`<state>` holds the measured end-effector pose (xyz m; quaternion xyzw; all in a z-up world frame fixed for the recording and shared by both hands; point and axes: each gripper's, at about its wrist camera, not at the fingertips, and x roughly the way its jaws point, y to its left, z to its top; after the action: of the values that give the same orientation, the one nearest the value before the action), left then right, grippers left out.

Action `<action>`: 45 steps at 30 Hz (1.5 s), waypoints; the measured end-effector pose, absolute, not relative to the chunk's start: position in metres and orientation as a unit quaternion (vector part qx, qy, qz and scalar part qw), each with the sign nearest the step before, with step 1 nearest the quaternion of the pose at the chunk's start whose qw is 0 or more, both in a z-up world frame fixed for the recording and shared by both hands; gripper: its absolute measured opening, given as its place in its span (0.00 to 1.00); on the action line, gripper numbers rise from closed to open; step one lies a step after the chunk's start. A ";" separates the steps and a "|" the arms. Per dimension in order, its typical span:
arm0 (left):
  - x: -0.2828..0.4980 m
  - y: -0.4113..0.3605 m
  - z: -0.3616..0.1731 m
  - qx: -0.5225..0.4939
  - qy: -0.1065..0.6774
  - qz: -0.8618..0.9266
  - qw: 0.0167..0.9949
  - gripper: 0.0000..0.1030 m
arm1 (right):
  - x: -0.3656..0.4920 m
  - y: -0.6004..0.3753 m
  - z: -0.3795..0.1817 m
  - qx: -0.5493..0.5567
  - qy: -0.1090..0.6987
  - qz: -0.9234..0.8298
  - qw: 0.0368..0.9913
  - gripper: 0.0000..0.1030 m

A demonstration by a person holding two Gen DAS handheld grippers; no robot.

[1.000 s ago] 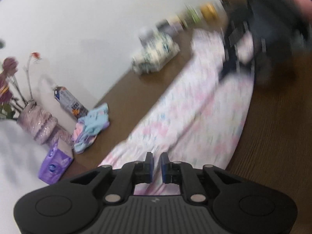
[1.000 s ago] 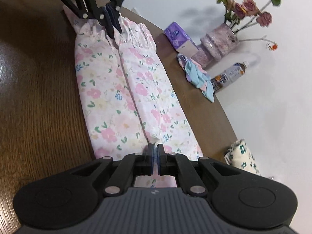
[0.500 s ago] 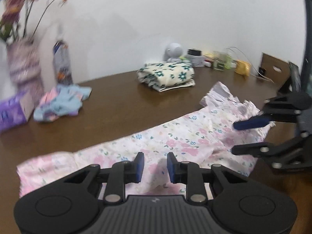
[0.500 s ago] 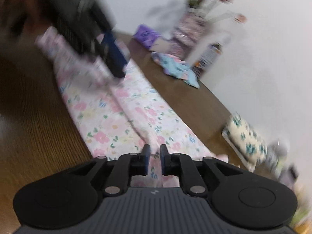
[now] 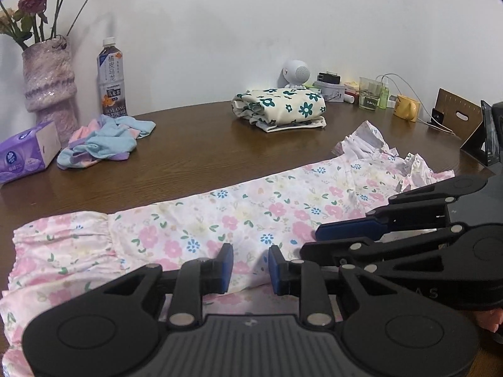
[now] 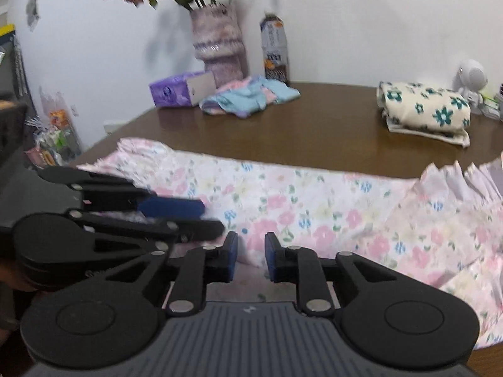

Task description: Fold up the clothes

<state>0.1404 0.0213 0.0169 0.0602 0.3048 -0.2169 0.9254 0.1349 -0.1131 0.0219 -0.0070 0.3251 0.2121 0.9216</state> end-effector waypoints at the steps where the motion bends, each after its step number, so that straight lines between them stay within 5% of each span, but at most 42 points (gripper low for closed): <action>1: 0.140 0.021 0.017 0.060 0.305 -0.217 0.925 0.21 | 0.133 -0.112 0.021 -0.017 0.323 0.208 0.923 0.18; 27: 0.130 0.003 0.018 0.063 0.311 -0.181 0.931 0.22 | 0.123 -0.129 0.020 -0.029 0.314 0.173 0.933 0.19; 45: 0.095 0.088 0.023 -0.009 0.310 -0.064 0.949 0.20 | 0.125 -0.131 0.020 -0.029 0.314 0.176 0.933 0.18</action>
<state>0.0947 0.0880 0.0227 -0.0089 0.3100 -0.0642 0.9485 0.1247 -0.1307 0.0197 -0.0290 0.3139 0.1755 0.9326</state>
